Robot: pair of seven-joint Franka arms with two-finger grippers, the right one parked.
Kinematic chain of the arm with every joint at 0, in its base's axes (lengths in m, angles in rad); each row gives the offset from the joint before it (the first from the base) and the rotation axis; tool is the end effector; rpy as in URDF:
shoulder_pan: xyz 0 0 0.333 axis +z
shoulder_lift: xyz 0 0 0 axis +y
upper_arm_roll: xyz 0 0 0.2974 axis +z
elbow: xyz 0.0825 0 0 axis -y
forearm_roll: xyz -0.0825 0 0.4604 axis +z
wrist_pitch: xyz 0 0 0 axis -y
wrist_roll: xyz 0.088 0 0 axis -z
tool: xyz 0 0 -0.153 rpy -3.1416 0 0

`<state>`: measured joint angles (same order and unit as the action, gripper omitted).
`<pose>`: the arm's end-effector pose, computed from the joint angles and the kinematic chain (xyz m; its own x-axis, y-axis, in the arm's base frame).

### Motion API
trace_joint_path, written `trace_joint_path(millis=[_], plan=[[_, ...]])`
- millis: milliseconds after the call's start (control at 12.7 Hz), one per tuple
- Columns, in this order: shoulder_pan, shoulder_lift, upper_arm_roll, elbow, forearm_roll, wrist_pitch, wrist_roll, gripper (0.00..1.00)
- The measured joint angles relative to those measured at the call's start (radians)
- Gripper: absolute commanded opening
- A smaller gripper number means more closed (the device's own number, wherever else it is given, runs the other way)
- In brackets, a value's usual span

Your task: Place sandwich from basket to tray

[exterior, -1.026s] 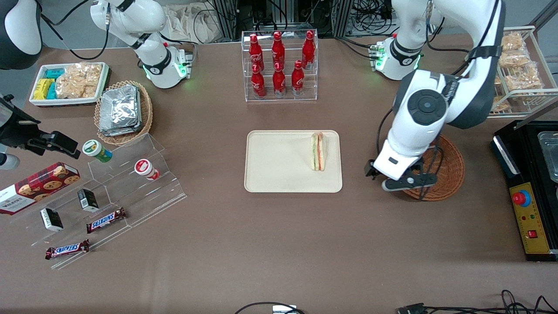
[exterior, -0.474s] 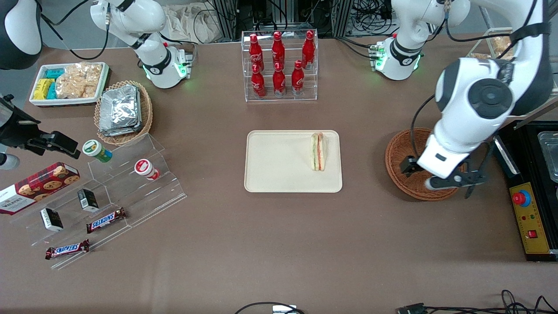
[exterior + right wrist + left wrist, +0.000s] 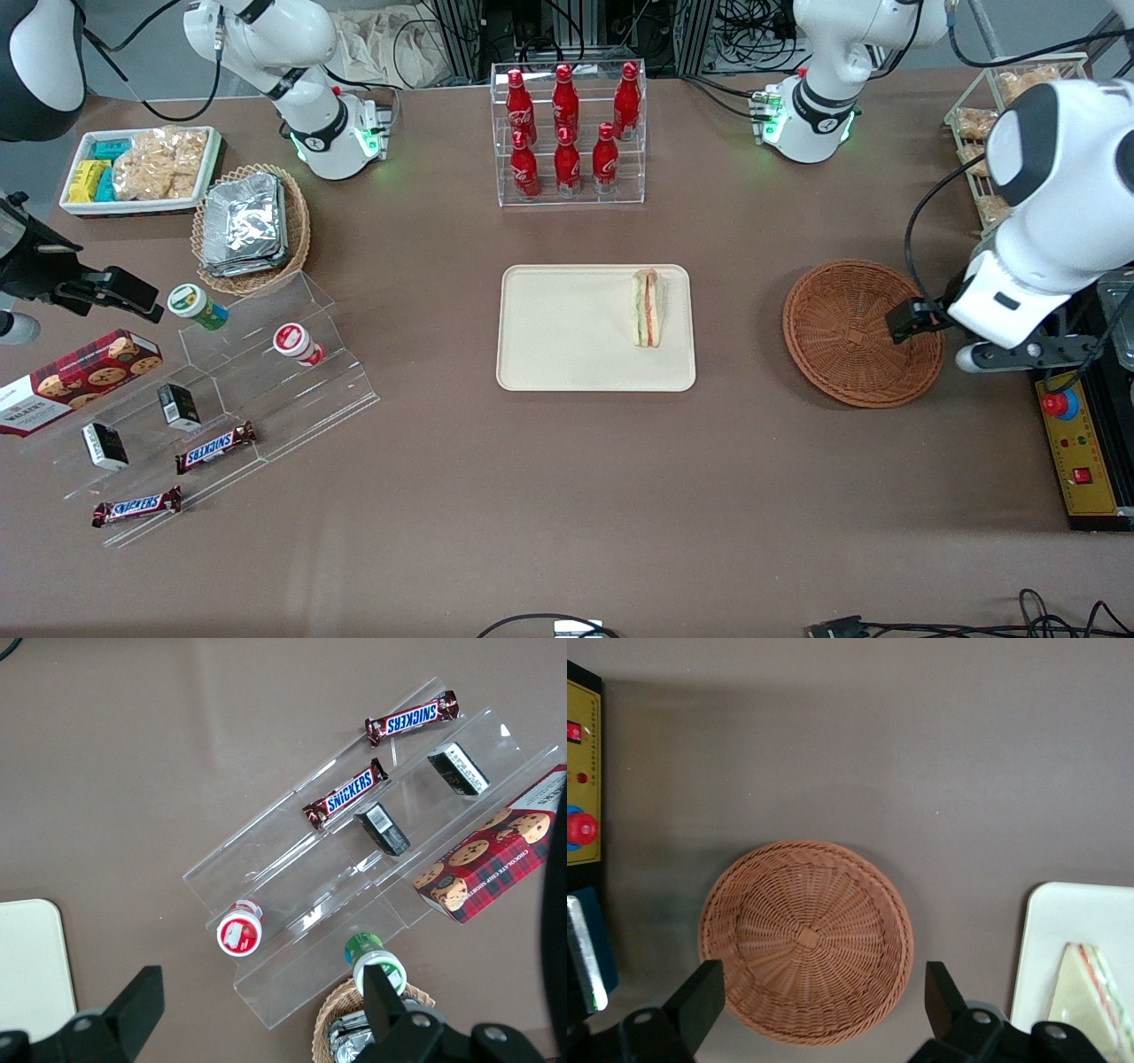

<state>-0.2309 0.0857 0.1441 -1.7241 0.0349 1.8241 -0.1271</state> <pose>0.6623 -0.0549 0.4424 0.9993 0.0307 0.0207 0.0316 -0.9985 -0.0439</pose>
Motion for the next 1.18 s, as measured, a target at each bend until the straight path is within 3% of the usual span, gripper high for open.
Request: trace_joint_path(millis=[395, 1184], plan=[[0.216, -0.079, -0.180, 0.004, -0.001, -0.078, 0.127, 1.00], [0.245, -0.180, -0.234, 0.005, -0.042, -0.184, 0.141, 1.00]])
